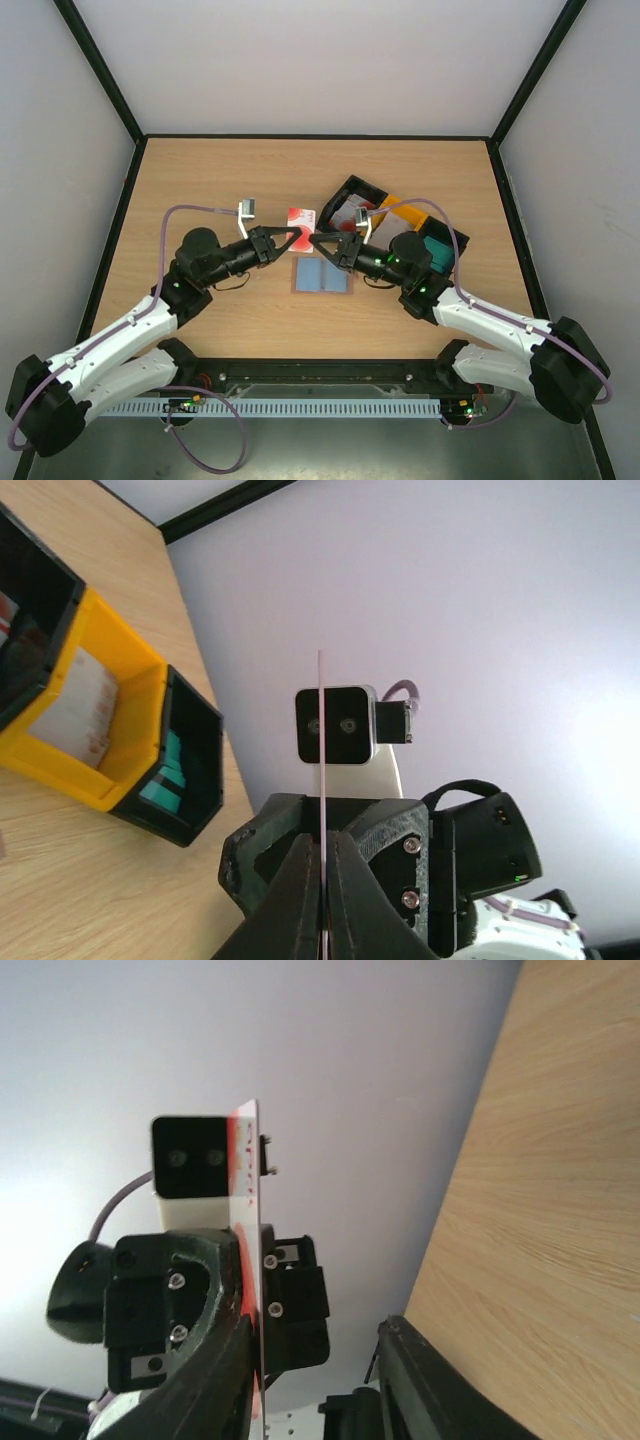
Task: Put the credit cards into the card holder
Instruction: Insert the credit card into the card holder.
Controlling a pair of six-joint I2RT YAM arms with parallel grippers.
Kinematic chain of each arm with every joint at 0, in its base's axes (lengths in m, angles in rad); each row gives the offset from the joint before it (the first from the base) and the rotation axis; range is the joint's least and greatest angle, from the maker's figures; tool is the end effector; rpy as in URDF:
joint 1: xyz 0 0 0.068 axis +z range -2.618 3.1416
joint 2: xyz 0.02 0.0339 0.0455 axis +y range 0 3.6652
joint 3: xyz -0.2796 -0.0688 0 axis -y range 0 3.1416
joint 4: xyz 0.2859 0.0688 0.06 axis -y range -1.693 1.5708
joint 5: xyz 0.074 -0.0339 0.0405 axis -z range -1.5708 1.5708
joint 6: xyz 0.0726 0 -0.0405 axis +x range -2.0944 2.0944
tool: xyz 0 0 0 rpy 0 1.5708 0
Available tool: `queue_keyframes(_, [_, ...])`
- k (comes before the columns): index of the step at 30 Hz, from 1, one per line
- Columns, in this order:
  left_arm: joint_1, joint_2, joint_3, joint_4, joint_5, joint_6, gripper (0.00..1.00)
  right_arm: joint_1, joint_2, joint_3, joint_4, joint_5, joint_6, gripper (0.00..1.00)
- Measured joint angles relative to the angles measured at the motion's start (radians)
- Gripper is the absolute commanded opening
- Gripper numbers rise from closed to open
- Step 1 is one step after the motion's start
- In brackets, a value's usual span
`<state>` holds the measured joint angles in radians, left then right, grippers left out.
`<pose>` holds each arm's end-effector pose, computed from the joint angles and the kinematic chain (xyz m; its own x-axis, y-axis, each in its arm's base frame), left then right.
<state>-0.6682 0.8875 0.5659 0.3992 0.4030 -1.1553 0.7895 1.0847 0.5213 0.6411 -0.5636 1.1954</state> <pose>0.1975 -0.1921 0.3078 -0.7777 -0.4584 -0.4302 0.4096 0.1497 -0.8999 0.1824 0.2390 0.2693 -0.8873 0.2222 -0.4041 -0.4084 0.0283 0.9124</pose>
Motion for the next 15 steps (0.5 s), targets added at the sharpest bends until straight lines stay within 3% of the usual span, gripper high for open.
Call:
queue_keyframes(3, [0.0, -0.006, -0.003, 0.035, 0.018, -0.033, 0.03, 0.0, -0.002, 0.004, 0.049, -0.034, 0.026, 0.27])
queue_keyframes(6, [-0.001, -0.006, -0.014, 0.093, 0.045, -0.074, 0.03, 0.0, -0.001, 0.011, 0.085, -0.067, 0.045, 0.15])
queue_keyframes(10, [-0.002, -0.006, -0.027, 0.144, 0.064, -0.108, 0.04, 0.0, 0.008, 0.032, 0.116, -0.103, 0.075, 0.05])
queue_keyframes(13, [-0.007, -0.011, -0.03, 0.162, 0.068, -0.111, 0.09, 0.0, 0.014, 0.045, 0.13, -0.123, 0.089, 0.02])
queue_keyframes(15, [-0.012, -0.017, -0.04, 0.179, 0.07, -0.112, 0.18, 0.0, 0.023, 0.055, 0.143, -0.137, 0.096, 0.02])
